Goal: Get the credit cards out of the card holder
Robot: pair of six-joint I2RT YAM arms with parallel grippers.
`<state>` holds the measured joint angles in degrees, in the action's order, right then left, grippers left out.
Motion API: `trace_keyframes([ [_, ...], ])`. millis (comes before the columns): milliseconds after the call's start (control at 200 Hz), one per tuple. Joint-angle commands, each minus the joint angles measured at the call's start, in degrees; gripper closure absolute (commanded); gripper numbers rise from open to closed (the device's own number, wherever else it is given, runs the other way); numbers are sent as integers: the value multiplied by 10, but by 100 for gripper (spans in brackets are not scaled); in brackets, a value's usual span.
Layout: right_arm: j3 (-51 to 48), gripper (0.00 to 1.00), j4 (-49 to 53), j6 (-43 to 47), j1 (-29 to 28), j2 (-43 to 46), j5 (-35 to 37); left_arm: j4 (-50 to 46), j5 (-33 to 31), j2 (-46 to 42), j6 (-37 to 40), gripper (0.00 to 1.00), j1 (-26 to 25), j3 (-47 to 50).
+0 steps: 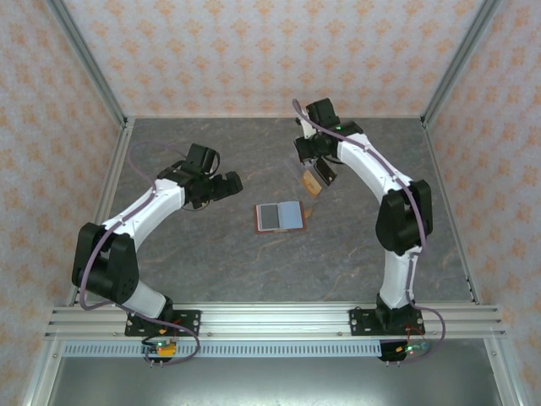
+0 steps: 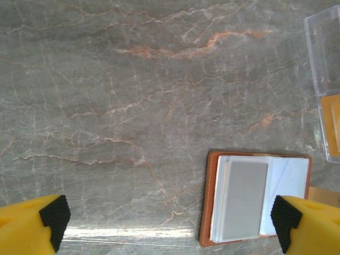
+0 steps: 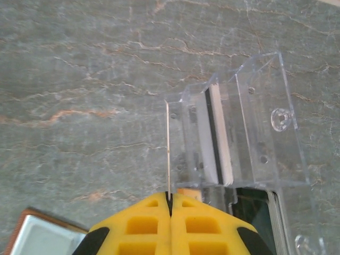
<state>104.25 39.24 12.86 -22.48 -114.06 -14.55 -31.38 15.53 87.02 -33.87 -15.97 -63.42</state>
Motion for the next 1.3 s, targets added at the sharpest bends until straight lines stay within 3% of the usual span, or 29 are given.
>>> trace_keyframes([
  [0, 64, 100, 54, 49, 14, -34, -13, -19, -21, -18, 21, 0, 6, 10],
  [395, 169, 100, 96, 87, 16, -133, 17, -17, -11, -10, 16, 0, 6, 14],
  [796, 180, 100, 104, 105, 16, -161, 43, -8, 8, 7, 10, 0, 6, 13],
  [921, 188, 93, 108, 103, 17, -169, 45, -5, 11, 9, 7, 0, 6, 13],
  [1026, 195, 81, 116, 102, 16, -173, 52, -8, 11, 9, 9, 0, 5, 12],
  [1196, 206, 77, 134, 78, 16, -149, 46, -18, 3, 1, 10, 0, 5, 7],
  [1296, 194, 68, 133, 45, 17, -115, 28, -17, 1, -2, 6, 0, 6, 9],
])
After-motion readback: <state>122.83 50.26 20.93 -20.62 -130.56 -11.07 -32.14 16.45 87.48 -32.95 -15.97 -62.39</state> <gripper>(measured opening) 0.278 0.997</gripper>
